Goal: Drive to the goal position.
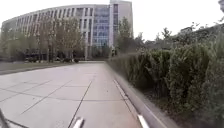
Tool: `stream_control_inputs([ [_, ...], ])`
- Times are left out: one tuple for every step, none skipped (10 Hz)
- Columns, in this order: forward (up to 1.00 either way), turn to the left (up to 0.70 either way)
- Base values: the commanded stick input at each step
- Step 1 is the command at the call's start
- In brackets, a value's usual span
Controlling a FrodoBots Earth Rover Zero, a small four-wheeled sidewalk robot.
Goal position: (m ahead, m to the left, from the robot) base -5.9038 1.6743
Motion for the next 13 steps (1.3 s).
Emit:
stream_control_inputs([
  [0.00, 0.00],
  [0.00, 0.00],
  [0.00, 0.00],
  [0.00, 0.00],
  [0.00, 0.00],
  [0.00, 0.00],
  [0.02, 0.00],
  [0.00, 0.00],
  [0.00, 0.00],
  [0.01, 0.00],
  [0.02, 0.00],
  [0.03, 0.00],
  [0.00, 0.00],
])
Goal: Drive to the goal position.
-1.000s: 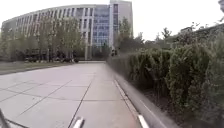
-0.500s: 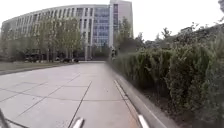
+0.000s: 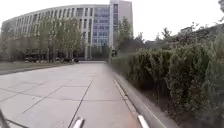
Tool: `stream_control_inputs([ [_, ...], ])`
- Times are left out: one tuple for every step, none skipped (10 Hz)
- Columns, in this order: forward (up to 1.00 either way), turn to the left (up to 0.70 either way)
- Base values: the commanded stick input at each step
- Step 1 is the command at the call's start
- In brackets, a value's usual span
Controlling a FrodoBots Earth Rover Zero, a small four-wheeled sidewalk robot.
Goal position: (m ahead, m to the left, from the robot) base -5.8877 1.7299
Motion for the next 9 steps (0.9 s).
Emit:
stream_control_inputs([
  [0.00, 0.00],
  [0.00, 0.00],
  [0.00, 0.00],
  [0.00, 0.00],
  [0.00, 0.00],
  [0.00, 0.00],
  [0.01, 0.00],
  [0.02, 0.00],
  [0.04, 0.00],
])
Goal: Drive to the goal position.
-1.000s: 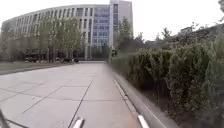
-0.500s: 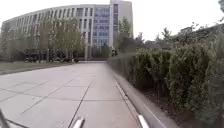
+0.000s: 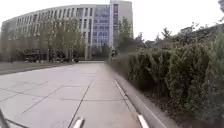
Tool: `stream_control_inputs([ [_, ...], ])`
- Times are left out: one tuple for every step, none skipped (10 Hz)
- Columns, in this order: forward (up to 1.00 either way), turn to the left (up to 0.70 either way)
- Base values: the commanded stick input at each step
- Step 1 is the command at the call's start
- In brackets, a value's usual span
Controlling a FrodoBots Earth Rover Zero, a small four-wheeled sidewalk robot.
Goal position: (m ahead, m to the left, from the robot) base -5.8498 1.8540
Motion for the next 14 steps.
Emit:
stream_control_inputs([
  [0.04, 0.00],
  [0.04, 0.00],
  [0.02, 0.00],
  [0.00, 0.00],
  [0.02, 0.00],
  [0.02, 0.00],
  [0.00, 0.00],
  [0.00, 0.00],
  [0.00, 0.00],
  [0.00, 0.00],
  [0.04, 0.00],
  [0.04, 0.00],
  [0.04, 0.00],
  [0.04, 0.00],
])
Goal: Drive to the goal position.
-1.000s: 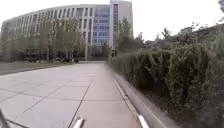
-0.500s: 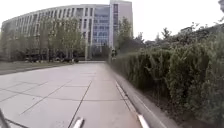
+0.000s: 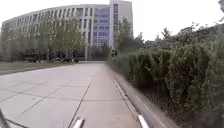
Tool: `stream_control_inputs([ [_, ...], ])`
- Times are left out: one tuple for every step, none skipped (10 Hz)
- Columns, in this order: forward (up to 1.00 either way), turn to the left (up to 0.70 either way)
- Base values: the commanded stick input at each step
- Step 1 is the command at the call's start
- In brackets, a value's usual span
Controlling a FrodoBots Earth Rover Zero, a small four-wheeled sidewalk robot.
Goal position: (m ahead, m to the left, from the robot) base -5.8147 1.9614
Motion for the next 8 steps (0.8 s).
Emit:
stream_control_inputs([
  [0.04, 0.00],
  [0.02, 0.00],
  [0.00, 0.00],
  [0.00, 0.00],
  [0.00, 0.00],
  [0.00, 0.00],
  [0.00, 0.00],
  [0.00, 0.00],
])
